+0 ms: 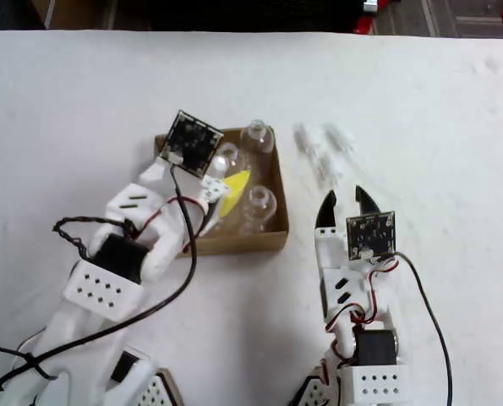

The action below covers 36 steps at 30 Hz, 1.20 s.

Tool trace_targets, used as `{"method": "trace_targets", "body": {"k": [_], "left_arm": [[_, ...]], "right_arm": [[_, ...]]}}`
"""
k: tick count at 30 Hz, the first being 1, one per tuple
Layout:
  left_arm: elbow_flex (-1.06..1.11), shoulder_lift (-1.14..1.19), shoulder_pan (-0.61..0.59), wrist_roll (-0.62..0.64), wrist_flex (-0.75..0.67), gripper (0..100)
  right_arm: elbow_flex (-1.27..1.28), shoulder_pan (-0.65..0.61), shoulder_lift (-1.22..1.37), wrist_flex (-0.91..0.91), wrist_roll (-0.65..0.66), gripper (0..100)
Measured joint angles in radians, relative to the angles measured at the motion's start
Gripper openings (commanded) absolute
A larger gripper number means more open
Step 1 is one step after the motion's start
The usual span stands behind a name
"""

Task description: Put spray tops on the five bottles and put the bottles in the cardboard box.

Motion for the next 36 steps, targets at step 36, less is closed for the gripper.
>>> {"method": "trace_targets", "body": {"k": [36], "left_arm": [[0.135,-0.002,-0.005,0.052,-0.178,6]], "right_arm": [[0.000,0.000,0.000,0.000,0.000,12.7]]}}
